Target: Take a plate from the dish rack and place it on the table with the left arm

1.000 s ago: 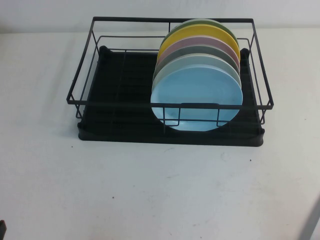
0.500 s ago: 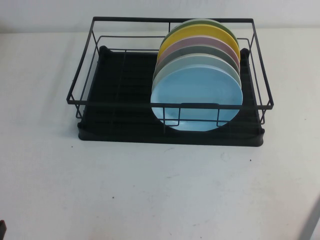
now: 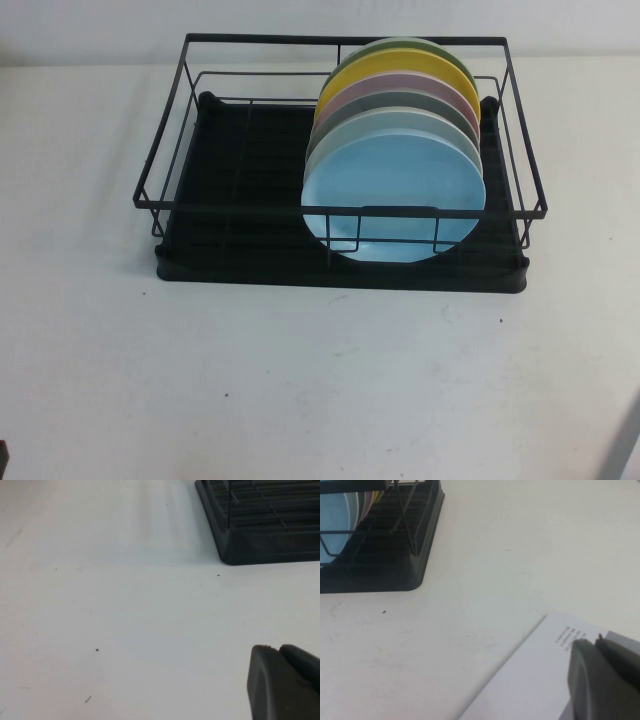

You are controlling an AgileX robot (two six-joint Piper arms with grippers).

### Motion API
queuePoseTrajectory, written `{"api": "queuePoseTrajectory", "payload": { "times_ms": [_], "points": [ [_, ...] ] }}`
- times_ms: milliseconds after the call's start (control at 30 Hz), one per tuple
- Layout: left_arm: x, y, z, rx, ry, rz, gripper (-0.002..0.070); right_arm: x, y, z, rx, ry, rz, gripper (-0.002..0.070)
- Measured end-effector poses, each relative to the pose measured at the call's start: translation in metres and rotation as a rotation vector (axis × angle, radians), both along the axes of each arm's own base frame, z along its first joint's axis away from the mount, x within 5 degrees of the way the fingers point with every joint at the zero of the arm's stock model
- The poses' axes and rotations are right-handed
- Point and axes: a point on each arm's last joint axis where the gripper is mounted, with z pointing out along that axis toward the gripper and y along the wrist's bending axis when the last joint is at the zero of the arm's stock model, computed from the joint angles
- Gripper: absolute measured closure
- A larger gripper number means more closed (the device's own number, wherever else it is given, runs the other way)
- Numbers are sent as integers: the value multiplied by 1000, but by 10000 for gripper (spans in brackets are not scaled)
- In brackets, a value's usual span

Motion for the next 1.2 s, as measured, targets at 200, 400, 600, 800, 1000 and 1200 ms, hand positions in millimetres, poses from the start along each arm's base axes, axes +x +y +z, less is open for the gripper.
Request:
{"api": "queuePoseTrajectory", "payload": {
  "times_ms": [200,400,600,800,1000,1200],
  "points": [
    [0,-2,1,-111,2,11,678,0,0,0,0,0,0,696],
    [3,-6,20,-984,-64,102,678,0,0,0,0,0,0,697],
    [3,1,35,-1106,-227,102,678,0,0,0,0,0,0,696],
    [2,-4,32,-1148,-122,101,678,0,0,0,0,0,0,696],
    [-8,-22,92,-712,129,-95,678,0,0,0,0,0,0,696],
    [3,-38,178,-188,261,-376,678,0,0,0,0,0,0,697]
  ]
}}
